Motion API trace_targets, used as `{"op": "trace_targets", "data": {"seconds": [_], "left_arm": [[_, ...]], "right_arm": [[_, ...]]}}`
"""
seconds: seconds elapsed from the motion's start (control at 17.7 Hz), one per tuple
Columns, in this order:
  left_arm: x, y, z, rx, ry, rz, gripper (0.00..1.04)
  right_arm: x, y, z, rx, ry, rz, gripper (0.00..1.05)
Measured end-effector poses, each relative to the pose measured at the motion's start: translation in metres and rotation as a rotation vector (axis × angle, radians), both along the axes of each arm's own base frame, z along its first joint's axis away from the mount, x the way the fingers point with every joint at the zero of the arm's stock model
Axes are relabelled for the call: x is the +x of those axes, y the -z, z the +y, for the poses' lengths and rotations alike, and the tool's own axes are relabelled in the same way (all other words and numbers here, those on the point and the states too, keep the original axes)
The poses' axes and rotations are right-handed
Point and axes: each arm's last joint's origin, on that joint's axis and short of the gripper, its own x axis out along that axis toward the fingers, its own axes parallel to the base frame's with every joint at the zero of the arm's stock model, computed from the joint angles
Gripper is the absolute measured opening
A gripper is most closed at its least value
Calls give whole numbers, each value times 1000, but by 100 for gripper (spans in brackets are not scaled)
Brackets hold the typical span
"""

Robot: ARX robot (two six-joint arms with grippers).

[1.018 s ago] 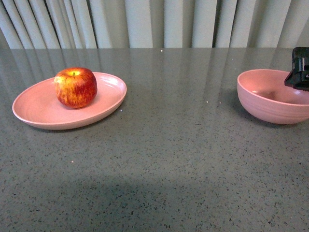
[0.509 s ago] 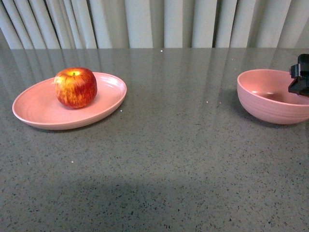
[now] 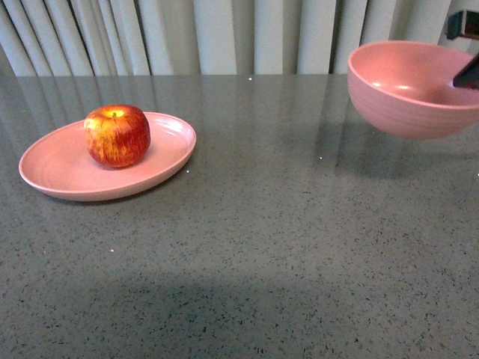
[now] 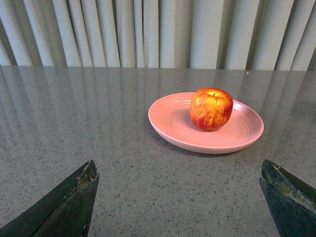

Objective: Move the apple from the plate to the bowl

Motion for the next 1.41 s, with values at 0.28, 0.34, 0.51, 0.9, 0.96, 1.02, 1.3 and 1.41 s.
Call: {"op": "trace_targets", "data": {"seconds": [0.28, 0.34, 0.51, 0.9, 0.96, 1.02, 1.3, 1.41], "left_arm": [[0, 0, 0, 0, 0, 0, 98], [0, 0, 0, 0, 0, 0, 98], [0, 0, 0, 0, 0, 0, 98], [0, 0, 0, 0, 0, 0, 98], [0, 0, 0, 0, 0, 0, 98], [0, 0, 0, 0, 0, 0, 98], [0, 0, 0, 0, 0, 0, 98], [0, 0, 0, 0, 0, 0, 98]], "right_arm": [[-6, -10, 45, 17, -109, -1, 3], [-7, -10, 48, 17, -111, -1, 3], [-7, -9, 60, 19, -130, 1, 3], [4, 12, 117, 17, -190, 77, 3], [6, 16, 123, 16, -190, 88, 3], [9, 19, 130, 10, -191, 98, 3], [20, 30, 147, -9, -176, 125, 3], [22, 34, 147, -15, -166, 134, 3]]}}
